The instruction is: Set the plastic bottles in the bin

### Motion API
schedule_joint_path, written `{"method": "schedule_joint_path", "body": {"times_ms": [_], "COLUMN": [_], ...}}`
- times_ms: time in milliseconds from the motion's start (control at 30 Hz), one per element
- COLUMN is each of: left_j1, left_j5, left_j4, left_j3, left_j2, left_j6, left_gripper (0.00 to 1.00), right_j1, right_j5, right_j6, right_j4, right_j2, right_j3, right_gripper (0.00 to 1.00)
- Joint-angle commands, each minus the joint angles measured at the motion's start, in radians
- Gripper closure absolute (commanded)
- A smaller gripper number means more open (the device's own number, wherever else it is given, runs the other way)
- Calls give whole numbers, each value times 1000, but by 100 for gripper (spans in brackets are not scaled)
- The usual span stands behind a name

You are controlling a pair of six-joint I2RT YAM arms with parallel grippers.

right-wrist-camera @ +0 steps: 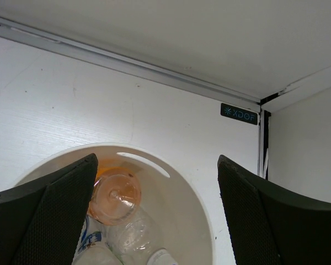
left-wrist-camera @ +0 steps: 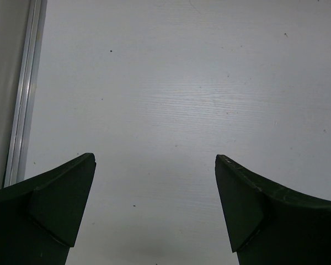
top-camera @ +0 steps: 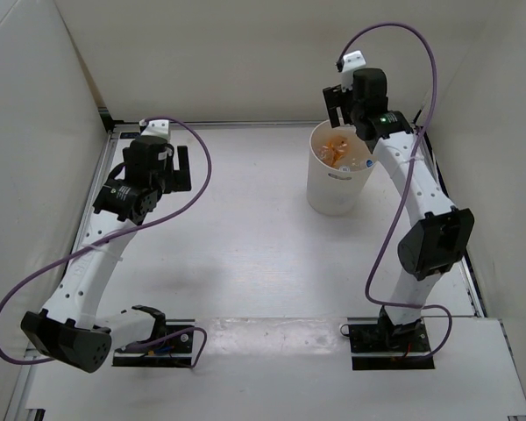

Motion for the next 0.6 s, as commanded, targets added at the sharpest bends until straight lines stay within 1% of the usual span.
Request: {"method": "schedule_joint_path", "body": {"times_ms": [0, 133, 267, 300, 367, 400, 433, 467, 567], "left_j1": [6, 31, 91, 143, 158, 199, 213, 244, 319], "left_j5": [-17, -16, 49, 85, 116, 133, 174, 190, 286], "left_j4": [-6, -12, 3, 15, 38, 44, 51, 83, 162], "left_j3": [21, 19, 10, -14, -36, -60, -83, -96, -198], "left_j2": [-19, -14, -31, -46, -71, -79, -88, -126, -192], "left_j6": [-4, -10, -67, -105, -131, -159, -189, -205, -263], "left_gripper": [0, 0, 0, 0, 0, 0, 0, 0, 0], "right_j1": [25, 76, 166, 209, 243, 258, 301, 313, 398], "right_j5": [28, 31, 71, 83, 89, 87, 76, 80, 87], "right_j6": [-19, -29, -18, -21, -33, -41, -53, -59, -65], "right_j4": [62, 87, 110, 116, 118, 118, 112, 110, 69], "right_j2": [-75, -108, -166, -183, -198, -213, -220, -233, -258], "right_j3": [4, -37, -94, -117, -139, -160, -181, -191, -214], "right_gripper": [10, 10, 10, 10, 10, 10, 10, 10, 10]}}
